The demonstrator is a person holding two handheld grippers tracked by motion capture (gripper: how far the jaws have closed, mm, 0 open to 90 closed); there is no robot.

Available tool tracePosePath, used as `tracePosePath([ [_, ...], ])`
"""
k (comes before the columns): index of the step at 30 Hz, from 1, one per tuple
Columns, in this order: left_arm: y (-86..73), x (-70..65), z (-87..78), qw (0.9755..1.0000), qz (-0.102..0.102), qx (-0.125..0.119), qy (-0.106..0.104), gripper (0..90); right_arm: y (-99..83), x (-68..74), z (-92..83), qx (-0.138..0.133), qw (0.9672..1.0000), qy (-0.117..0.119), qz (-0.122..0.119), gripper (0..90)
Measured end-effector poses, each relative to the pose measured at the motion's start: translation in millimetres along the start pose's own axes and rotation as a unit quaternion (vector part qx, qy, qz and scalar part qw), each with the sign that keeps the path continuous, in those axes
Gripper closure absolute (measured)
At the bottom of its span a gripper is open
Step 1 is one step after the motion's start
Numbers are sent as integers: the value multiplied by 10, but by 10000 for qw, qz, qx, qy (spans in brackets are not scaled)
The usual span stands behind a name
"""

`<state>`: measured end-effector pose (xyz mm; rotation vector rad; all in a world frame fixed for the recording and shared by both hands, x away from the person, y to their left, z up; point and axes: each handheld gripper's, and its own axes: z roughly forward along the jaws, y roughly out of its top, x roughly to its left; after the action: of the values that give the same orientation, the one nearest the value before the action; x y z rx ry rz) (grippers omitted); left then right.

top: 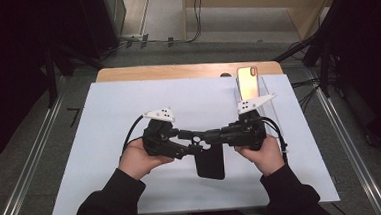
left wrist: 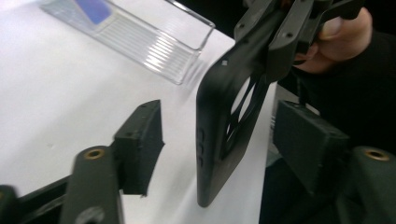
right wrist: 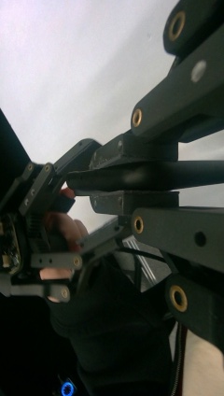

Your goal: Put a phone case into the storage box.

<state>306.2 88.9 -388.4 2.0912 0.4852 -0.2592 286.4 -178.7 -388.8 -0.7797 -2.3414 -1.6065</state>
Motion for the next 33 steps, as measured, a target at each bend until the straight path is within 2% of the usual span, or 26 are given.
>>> tracePosePath([
  [2, -7, 1, 10, 10000, 20, 70, -65, 469, -2, -1, 14, -17, 9999, 127, -9, 770],
  [5, -23, 5, 26, 9995, 86, 98, -274, 591, -2, -1, 30, -17, 9995, 331, 3, 769],
  [7, -28, 13, 28, 9991, 150, 110, -382, 664, -3, 0, 47, 3, 9993, 365, -12, 769],
  [12, -29, 44, 11, 9979, 81, 153, -624, 736, -7, -19, 47, -23, 9989, 467, 38, 756],
  [18, -10, 17, 9, 9973, 95, 169, -714, 764, -4, -41, 22, -127, 9985, 500, 173, 700],
  [21, -5, 6, -3, 9975, 83, 180, -676, 768, 6, -29, 12, -166, 9995, 234, 138, 588],
  [24, -10, 29, -40, 9982, 24, 153, -586, 768, 16, -30, -15, -293, 9993, -31, 213, 466],
  [26, -13, 53, -73, 9987, -47, 125, -490, 767, 20, -27, -40, -413, 9987, -229, 216, 412],
  [29, -14, 97, -123, 9992, -238, 82, -301, 767, 20, -13, -62, -393, 9973, -605, 107, 355],
  [32, -13, 118, -167, 9993, -341, 49, -163, 766, 10, -8, -73, -441, 9962, -750, 82, 302],
  [33, -12, 123, -179, 9993, -363, 63, -82, 766, 1, -7, -74, -432, 9963, -741, -21, 287],
])
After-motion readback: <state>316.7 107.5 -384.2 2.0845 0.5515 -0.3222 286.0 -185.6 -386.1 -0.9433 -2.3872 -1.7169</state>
